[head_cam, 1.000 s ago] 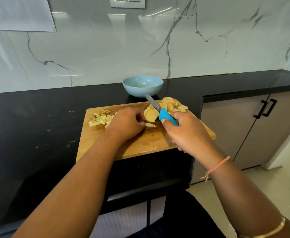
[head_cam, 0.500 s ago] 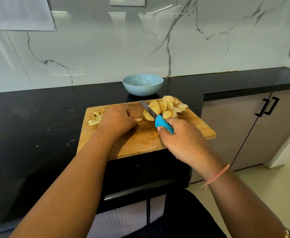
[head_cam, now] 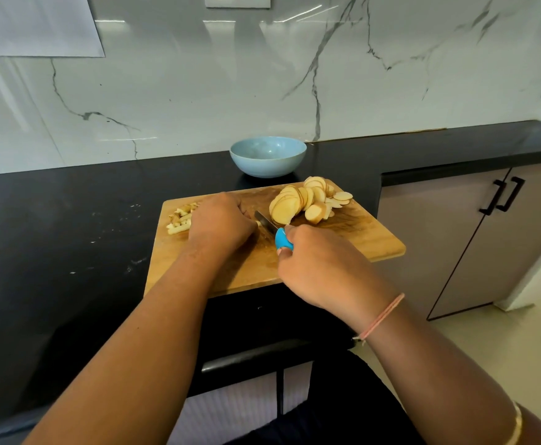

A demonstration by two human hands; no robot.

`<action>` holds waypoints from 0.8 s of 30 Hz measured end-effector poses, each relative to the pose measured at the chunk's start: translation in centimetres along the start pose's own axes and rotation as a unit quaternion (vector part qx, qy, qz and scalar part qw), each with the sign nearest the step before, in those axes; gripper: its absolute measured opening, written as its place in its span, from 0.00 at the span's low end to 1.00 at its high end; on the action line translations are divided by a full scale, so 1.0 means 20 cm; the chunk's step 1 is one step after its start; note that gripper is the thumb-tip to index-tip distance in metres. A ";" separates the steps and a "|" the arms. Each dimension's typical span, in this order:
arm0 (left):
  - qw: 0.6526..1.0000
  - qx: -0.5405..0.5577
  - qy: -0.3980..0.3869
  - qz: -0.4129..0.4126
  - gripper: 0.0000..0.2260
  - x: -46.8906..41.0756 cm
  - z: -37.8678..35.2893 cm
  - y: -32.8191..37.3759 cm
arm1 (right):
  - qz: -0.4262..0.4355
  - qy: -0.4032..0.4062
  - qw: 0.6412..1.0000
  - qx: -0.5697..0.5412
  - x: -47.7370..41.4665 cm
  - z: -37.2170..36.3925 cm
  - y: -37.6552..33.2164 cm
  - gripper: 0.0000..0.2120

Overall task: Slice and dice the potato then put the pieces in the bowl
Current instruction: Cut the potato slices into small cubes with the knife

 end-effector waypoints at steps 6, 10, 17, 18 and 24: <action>1.000 -0.003 0.011 0.002 0.06 0.02 0.00 0.01 | 0.009 0.005 0.999 0.040 0.12 -0.01 -0.05 0.24; 1.000 0.000 0.019 0.001 0.05 0.03 0.01 0.00 | 0.013 0.017 0.998 0.053 0.21 0.00 -0.05 0.26; 0.999 0.035 -0.016 0.022 0.07 0.01 0.01 -0.03 | 0.014 0.035 0.999 0.009 0.11 0.03 -0.05 0.22; 0.999 0.034 -0.016 0.022 0.07 0.01 0.01 -0.03 | 0.015 0.035 0.999 0.008 0.09 0.02 -0.06 0.22; 1.000 0.024 0.010 0.010 0.07 0.03 0.02 -0.03 | 0.003 -0.006 1.000 0.007 0.03 -0.01 -0.08 0.17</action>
Point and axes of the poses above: each hand's wrist, its own x-axis away from the middle knuckle, its own z-axis out of the back of the hand, y = z × x, the point moved 8 cm from there along -x, towards the middle knuckle, and after that the axes turned 15 degrees about z, right-handed, at the moved point
